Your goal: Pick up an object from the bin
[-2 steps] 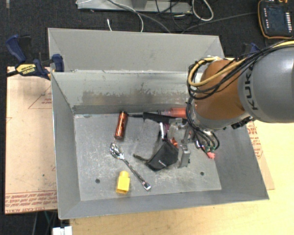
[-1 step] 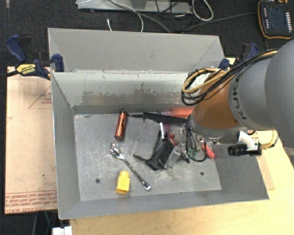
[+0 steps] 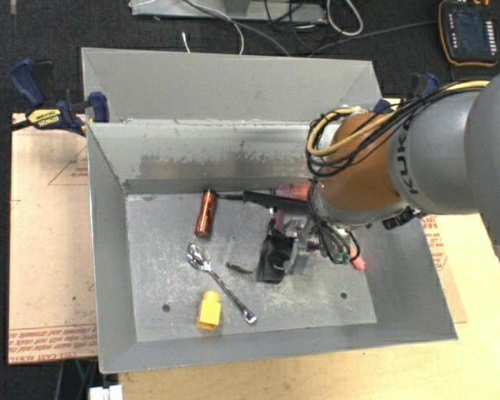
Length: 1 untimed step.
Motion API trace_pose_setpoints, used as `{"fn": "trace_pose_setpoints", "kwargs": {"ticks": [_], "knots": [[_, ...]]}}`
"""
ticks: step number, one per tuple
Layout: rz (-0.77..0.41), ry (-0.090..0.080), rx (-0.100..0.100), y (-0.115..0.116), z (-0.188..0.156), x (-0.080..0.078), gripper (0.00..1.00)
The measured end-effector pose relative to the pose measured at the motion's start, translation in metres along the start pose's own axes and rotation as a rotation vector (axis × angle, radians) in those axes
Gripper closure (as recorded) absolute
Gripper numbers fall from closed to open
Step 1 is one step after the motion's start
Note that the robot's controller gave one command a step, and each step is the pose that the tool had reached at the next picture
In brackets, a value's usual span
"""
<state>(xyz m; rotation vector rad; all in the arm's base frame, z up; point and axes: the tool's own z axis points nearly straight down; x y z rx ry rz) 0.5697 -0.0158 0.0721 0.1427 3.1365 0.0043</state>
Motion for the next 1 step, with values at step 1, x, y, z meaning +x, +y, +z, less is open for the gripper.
{"fn": "trace_pose_setpoints", "kwargs": {"ticks": [1], "knots": [[0.000, 0.000, 0.000, 0.0000, 0.0000, 0.0000, 1.00]]}}
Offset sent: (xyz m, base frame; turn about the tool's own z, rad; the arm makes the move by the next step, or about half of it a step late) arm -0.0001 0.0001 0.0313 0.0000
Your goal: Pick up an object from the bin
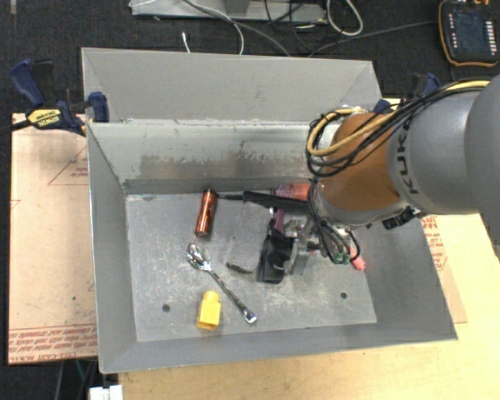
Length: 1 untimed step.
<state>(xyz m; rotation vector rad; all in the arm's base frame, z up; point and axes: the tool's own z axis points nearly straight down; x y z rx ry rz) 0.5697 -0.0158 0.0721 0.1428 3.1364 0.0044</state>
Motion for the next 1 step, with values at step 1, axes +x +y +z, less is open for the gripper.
{"fn": "trace_pose_setpoints", "kwargs": {"ticks": [1], "knots": [[0.001, 0.002, -0.001, 0.0003, -0.0162, 0.0011, 1.00]]}}
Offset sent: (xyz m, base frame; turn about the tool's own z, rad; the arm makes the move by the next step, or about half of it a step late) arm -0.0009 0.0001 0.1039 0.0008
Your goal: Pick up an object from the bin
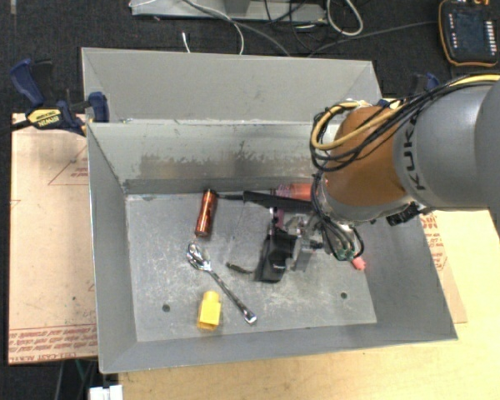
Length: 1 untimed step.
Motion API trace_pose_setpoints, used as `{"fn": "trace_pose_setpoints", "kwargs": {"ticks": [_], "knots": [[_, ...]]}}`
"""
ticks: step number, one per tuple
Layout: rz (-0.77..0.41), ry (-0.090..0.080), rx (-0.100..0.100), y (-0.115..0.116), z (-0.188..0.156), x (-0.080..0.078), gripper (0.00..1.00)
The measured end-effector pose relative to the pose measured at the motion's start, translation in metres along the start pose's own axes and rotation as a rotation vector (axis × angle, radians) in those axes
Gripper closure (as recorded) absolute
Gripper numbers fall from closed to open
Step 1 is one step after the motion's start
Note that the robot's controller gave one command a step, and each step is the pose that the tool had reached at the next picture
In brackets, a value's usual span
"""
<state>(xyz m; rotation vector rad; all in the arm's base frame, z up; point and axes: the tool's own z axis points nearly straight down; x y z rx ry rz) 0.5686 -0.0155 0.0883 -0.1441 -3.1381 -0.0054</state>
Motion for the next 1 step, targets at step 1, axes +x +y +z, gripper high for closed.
{"fn": "trace_pose_setpoints", "kwargs": {"ticks": [1], "knots": [[0.000, 0.004, 0.000, 0.0003, -0.0505, 0.0009, 1.00]]}}
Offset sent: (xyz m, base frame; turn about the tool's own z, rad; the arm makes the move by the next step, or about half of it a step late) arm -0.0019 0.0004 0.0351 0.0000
